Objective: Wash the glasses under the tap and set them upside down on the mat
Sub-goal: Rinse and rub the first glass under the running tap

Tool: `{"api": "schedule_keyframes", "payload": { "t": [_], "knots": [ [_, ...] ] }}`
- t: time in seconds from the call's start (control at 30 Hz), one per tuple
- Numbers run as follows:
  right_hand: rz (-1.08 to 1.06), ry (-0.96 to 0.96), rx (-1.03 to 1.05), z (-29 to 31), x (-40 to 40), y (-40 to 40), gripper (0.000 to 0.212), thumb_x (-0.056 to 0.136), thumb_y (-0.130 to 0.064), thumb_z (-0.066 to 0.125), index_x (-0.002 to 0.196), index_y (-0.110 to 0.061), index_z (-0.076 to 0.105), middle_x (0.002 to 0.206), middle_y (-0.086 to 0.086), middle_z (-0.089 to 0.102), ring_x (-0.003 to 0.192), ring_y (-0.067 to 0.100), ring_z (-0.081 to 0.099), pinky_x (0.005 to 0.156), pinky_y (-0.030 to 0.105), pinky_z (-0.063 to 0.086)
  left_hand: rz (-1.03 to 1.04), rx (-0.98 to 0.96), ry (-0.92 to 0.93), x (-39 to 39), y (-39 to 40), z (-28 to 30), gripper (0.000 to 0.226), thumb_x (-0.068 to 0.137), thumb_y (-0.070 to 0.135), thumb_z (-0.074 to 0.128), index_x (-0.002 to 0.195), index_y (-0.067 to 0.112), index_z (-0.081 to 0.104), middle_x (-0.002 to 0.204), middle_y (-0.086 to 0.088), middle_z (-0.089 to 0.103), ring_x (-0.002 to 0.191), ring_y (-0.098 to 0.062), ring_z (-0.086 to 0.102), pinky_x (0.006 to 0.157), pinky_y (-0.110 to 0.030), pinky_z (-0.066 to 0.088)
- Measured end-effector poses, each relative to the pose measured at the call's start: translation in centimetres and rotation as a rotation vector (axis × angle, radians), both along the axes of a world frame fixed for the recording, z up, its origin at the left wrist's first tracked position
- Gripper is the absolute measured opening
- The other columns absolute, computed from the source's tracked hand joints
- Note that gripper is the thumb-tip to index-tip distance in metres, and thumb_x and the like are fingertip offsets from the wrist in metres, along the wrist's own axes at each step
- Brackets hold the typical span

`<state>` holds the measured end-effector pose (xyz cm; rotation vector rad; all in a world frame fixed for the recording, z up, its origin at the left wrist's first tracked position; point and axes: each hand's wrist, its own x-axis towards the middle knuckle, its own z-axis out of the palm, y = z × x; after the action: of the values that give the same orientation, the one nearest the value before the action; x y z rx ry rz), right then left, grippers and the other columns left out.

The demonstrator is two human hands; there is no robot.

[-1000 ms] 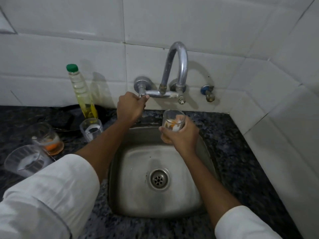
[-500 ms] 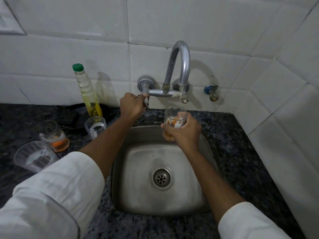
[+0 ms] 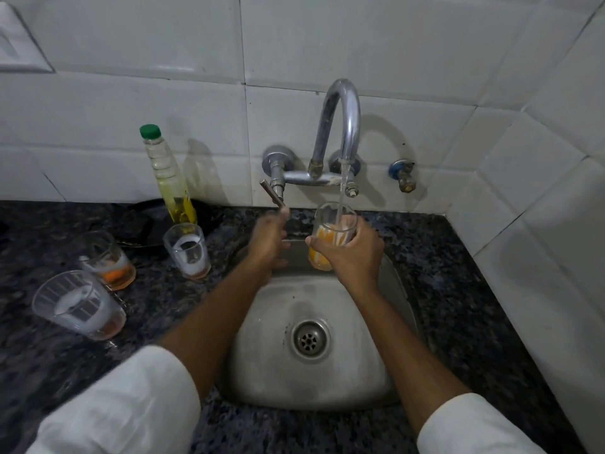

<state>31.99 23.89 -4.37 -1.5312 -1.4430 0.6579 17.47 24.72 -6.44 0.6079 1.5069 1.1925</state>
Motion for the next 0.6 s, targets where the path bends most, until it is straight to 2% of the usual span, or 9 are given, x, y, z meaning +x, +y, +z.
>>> {"api": "schedule_keyframes", "payload": {
  "t": [0.07,0.17,0.27,0.3,0.37,0.43,0.47,0.53,0.6],
  "knots": [
    [-0.016,0.001,0.013,-0.1,0.0,-0.1,0.052,0.053,-0.036,0.092,0.092,-0.018,0.064,0.081,-0.005,0.065,0.072,0.010,0.061,0.056,0.012,0.041,-0.190,-0.115,-0.236,2.3,-1.9,-2.0,0.061,0.094,0.065,0.042,0.131,0.020,0.057,0.128,-0.012,0.061,0.113,-0.030,0.059,0.082,-0.048,0.051],
    [-0.023,0.005,-0.008,-0.4,-0.1,-0.4,0.052,0.056,-0.036,0.091,0.096,-0.017,0.062,0.082,-0.008,0.063,0.070,0.005,0.059,0.054,0.005,0.038,-0.229,-0.020,-0.613,5.1,-3.1,-3.1,0.060,0.099,0.057,0.036,0.128,0.011,0.062,0.127,-0.018,0.064,0.113,-0.030,0.061,0.091,-0.049,0.052],
    [0.094,-0.006,-0.084,-0.4,0.5,-0.5,0.054,0.060,-0.036,0.089,0.101,-0.022,0.057,0.093,-0.007,0.062,0.088,0.012,0.063,0.074,0.025,0.052,-0.126,0.076,-0.830,5.9,-2.4,-2.9,0.053,0.104,0.040,0.033,0.134,0.003,0.056,0.120,-0.018,0.067,0.103,-0.026,0.067,0.086,-0.036,0.057],
    [0.141,-0.063,-0.097,-0.3,1.0,-0.6,0.061,0.061,-0.039,0.088,0.110,-0.021,0.055,0.104,-0.004,0.060,0.100,0.015,0.061,0.081,0.030,0.051,-0.112,0.077,-0.842,5.8,-2.1,-2.8,0.053,0.105,0.039,0.032,0.135,0.002,0.055,0.116,-0.018,0.068,0.100,-0.026,0.067,0.083,-0.035,0.058],
    [0.172,-0.245,0.030,0.6,2.5,-0.9,0.075,0.067,-0.038,0.084,0.128,-0.016,0.048,0.123,0.001,0.051,0.115,0.014,0.050,0.091,0.030,0.045,-0.096,0.046,-0.808,5.3,-1.6,-2.7,0.052,0.105,0.041,0.034,0.130,0.001,0.056,0.110,-0.019,0.069,0.096,-0.026,0.067,0.085,-0.036,0.058],
    [0.217,-0.423,0.290,1.7,4.0,-1.1,0.061,0.074,-0.031,0.078,0.126,-0.013,0.052,0.122,0.004,0.053,0.111,0.016,0.051,0.089,0.028,0.044,-0.098,0.014,-0.754,4.8,-1.3,-2.7,0.051,0.104,0.042,0.038,0.128,0.001,0.057,0.109,-0.020,0.068,0.095,-0.025,0.066,0.099,-0.041,0.050],
    [0.303,-0.510,0.328,2.3,4.6,-0.9,0.050,0.076,-0.030,0.074,0.120,-0.015,0.056,0.117,0.003,0.057,0.106,0.017,0.055,0.085,0.029,0.046,-0.108,0.009,-0.742,4.6,-1.1,-2.7,0.052,0.103,0.043,0.040,0.131,0.001,0.056,0.113,-0.020,0.067,0.097,-0.026,0.065,0.106,-0.043,0.045],
    [0.536,-0.714,0.196,2.7,4.7,-0.1,0.039,0.079,-0.030,0.065,0.116,-0.019,0.058,0.113,0.001,0.061,0.100,0.020,0.058,0.079,0.035,0.050,-0.139,0.012,-0.709,4.4,-0.6,-2.9,0.054,0.102,0.043,0.042,0.135,0.002,0.054,0.123,-0.021,0.063,0.102,-0.027,0.062,0.106,-0.043,0.044],
    [0.684,-0.873,-0.003,2.4,4.1,1.4,0.037,0.080,-0.030,0.056,0.115,-0.020,0.059,0.111,0.004,0.064,0.098,0.024,0.060,0.079,0.041,0.052,-0.159,0.014,-0.669,4.3,-0.4,-2.6,0.052,0.100,0.043,0.046,0.130,0.002,0.058,0.118,-0.020,0.065,0.097,-0.026,0.063,0.095,-0.039,0.051]
  ]
}}
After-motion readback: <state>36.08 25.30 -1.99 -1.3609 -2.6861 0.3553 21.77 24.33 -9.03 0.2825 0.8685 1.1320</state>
